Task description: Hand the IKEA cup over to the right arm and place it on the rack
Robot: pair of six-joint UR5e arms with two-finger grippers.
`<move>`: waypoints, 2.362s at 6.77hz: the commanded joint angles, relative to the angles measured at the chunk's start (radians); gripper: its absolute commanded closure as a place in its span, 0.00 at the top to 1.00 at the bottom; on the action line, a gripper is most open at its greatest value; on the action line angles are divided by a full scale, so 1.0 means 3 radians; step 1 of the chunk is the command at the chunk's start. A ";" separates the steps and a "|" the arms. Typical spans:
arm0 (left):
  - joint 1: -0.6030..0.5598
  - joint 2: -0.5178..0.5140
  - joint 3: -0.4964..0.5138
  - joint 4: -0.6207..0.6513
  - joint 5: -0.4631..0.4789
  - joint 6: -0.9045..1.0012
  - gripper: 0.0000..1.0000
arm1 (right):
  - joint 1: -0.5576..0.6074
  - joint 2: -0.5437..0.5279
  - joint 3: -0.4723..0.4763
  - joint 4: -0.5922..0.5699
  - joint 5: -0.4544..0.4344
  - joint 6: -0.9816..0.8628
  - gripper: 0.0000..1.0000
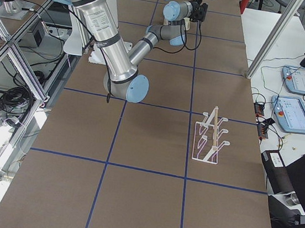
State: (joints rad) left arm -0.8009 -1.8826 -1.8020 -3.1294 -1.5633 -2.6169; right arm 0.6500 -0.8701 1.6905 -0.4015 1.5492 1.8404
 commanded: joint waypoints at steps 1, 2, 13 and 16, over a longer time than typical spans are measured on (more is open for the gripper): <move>0.0224 -0.0217 0.0207 -0.0219 0.0331 -0.0143 0.00 | -0.0040 0.0093 -0.0031 0.0161 -0.0127 0.0235 0.99; 0.0347 -0.0294 0.0259 -0.0326 0.0470 -0.0143 0.00 | -0.0070 0.0093 -0.0036 0.0188 -0.0133 0.0282 0.99; 0.0645 -0.0459 0.0254 -0.0332 0.0655 -0.0128 0.00 | -0.0162 0.0108 -0.0148 0.0239 -0.0337 0.0303 0.99; 0.0706 -0.0479 0.0259 -0.0311 0.0665 -0.0113 0.00 | -0.0162 0.0129 -0.0154 0.0244 -0.0347 0.0303 0.99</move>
State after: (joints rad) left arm -0.5937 -2.0238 -1.7245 -3.2242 -1.3653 -2.6536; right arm 0.6013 -0.8347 1.6451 -0.3288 1.4463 1.9320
